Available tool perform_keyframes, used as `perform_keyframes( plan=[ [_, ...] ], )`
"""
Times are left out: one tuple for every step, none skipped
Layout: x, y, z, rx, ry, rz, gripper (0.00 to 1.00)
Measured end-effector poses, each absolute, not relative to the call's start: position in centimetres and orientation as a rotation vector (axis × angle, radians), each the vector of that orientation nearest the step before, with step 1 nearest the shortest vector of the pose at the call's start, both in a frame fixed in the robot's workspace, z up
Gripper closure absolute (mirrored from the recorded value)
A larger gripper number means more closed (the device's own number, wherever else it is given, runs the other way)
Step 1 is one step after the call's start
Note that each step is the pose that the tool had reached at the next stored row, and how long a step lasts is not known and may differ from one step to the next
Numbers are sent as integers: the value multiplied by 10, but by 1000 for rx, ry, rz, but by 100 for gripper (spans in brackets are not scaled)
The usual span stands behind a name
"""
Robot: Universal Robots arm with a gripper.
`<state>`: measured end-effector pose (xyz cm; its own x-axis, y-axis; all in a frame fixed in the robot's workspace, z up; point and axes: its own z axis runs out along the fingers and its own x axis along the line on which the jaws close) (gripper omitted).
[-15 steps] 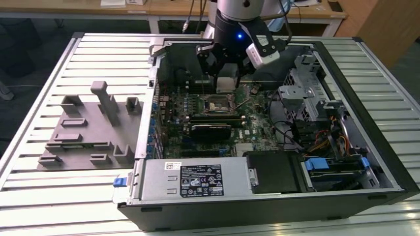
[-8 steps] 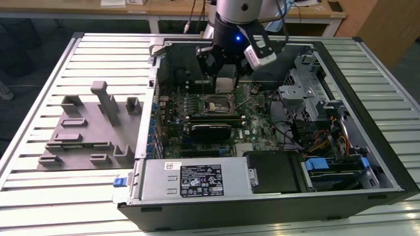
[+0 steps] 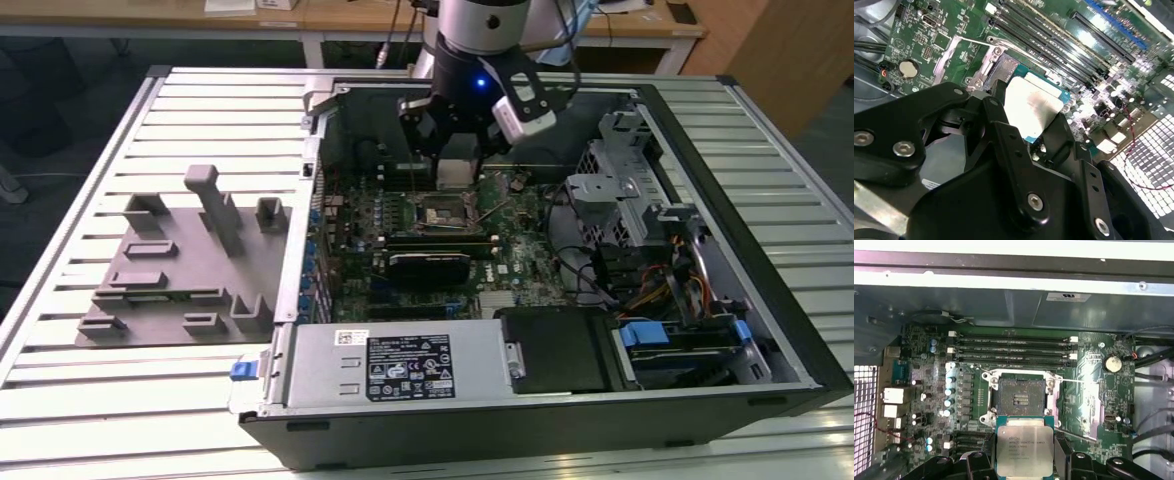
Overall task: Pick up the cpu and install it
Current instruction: 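Pick up the cpu and move it towards the insertion slot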
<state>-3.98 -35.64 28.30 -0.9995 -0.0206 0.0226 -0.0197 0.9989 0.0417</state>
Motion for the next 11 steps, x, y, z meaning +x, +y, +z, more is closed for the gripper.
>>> perform_keyframes(
  plan=[
    [-40,-355,282,31,-3118,-65,46],
    [-40,-354,281,31,-3118,-65,46],
    [-40,-353,280,31,-3118,-65,46],
    [-40,-353,279,31,-3118,-65,46],
    [-40,-352,279,31,-3118,-65,46],
    [-41,-351,279,31,-3118,-65,46],
    [-41,-351,278,31,-3118,-65,46],
    [-42,-351,278,31,-3119,-65,46],
    [-44,-351,277,31,-3123,-65,46],
    [-47,-351,276,32,-3130,-64,46],
    [-49,-351,275,32,-3137,-64,46]
  ],
)
